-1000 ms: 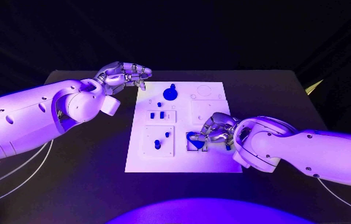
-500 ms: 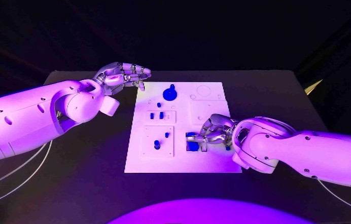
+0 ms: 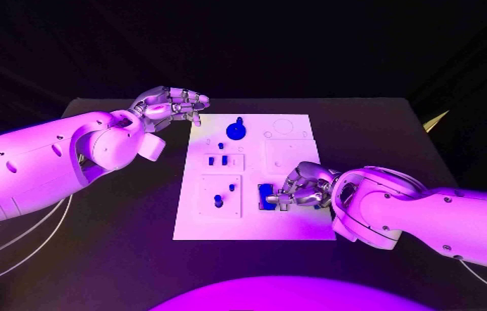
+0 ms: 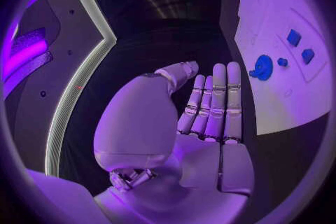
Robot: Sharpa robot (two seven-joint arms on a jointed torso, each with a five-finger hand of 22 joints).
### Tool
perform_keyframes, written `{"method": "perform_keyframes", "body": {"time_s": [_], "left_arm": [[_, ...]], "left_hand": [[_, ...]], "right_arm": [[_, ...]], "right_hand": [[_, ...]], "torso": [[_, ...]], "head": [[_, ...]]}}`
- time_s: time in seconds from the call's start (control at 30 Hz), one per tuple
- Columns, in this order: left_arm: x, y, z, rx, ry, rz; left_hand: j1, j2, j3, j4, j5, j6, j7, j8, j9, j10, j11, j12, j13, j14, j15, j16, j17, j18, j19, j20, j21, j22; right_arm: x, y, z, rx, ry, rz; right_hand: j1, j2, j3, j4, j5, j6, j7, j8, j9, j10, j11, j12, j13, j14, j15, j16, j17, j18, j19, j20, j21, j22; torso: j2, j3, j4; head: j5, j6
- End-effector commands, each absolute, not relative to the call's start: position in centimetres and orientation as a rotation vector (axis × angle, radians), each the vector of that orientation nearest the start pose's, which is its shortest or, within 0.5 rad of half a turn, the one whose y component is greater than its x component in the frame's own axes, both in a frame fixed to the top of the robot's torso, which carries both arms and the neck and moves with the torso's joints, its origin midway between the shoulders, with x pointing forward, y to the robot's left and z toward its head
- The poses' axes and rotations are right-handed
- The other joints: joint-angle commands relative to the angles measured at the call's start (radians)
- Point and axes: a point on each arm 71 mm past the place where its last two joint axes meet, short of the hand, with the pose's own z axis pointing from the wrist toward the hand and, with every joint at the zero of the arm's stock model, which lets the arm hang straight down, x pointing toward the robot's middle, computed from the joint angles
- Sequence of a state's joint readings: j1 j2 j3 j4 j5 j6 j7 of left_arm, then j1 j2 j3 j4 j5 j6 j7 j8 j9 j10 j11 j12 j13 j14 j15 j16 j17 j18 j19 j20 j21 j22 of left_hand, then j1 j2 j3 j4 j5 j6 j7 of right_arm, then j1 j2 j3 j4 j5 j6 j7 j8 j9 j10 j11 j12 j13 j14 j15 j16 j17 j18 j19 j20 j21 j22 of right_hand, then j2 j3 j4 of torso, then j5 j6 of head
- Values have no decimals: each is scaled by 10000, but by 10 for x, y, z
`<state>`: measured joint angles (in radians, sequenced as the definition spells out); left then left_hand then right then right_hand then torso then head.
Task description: Assemble the parts on the task board
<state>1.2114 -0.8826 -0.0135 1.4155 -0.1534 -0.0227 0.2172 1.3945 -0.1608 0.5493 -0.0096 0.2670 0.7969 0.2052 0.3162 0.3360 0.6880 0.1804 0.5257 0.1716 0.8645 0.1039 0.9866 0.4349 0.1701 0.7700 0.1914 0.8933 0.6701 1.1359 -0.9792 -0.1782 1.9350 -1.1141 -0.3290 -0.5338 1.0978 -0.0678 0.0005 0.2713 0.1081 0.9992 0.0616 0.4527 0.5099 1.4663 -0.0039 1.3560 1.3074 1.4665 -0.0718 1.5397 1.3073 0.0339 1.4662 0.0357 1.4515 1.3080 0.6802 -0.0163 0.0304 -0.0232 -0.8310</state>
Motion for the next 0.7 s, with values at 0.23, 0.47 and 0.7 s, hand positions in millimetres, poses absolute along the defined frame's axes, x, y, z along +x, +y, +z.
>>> {"method": "perform_keyframes", "body": {"time_s": [0.23,0.47,0.7], "left_arm": [[504,244,-178,-9825,16833,-15532],[504,244,-178,-9824,16829,-15532],[504,244,-178,-9819,16832,-15543]], "left_hand": [[-17,4,38,4,43,-75,314,26,15,-67,19,40,-11,-70,23,63,-10,141,38,48,-60,-10],[-17,4,38,4,43,-75,314,26,15,-67,19,40,-11,-70,23,63,-10,141,38,48,-60,-10],[-17,4,38,4,43,-75,314,26,15,-67,19,40,-11,-70,23,63,-10,141,38,48,-60,-10]], "right_arm": [[360,-174,-241,2463,21832,6935],[362,-176,-244,2373,22003,6804],[368,-175,-247,2459,21916,6524]], "right_hand": [[1298,-56,417,-359,60,-57,7,-37,-54,205,-98,128,1326,930,-73,74,2089,-117,833,-98,115,2205],[1495,-113,516,-389,58,-42,6,-68,-84,204,-97,117,1330,937,-71,90,2126,-126,841,-96,155,2224],[1560,-11,649,-300,59,4,8,-91,-114,203,-97,103,1332,940,-71,95,2140,-131,845,-95,178,2237]], "torso": [[2,2,11],[4,-5,10],[4,-8,12]], "head": [[-4,-5],[11,-21],[10,-30]]}}
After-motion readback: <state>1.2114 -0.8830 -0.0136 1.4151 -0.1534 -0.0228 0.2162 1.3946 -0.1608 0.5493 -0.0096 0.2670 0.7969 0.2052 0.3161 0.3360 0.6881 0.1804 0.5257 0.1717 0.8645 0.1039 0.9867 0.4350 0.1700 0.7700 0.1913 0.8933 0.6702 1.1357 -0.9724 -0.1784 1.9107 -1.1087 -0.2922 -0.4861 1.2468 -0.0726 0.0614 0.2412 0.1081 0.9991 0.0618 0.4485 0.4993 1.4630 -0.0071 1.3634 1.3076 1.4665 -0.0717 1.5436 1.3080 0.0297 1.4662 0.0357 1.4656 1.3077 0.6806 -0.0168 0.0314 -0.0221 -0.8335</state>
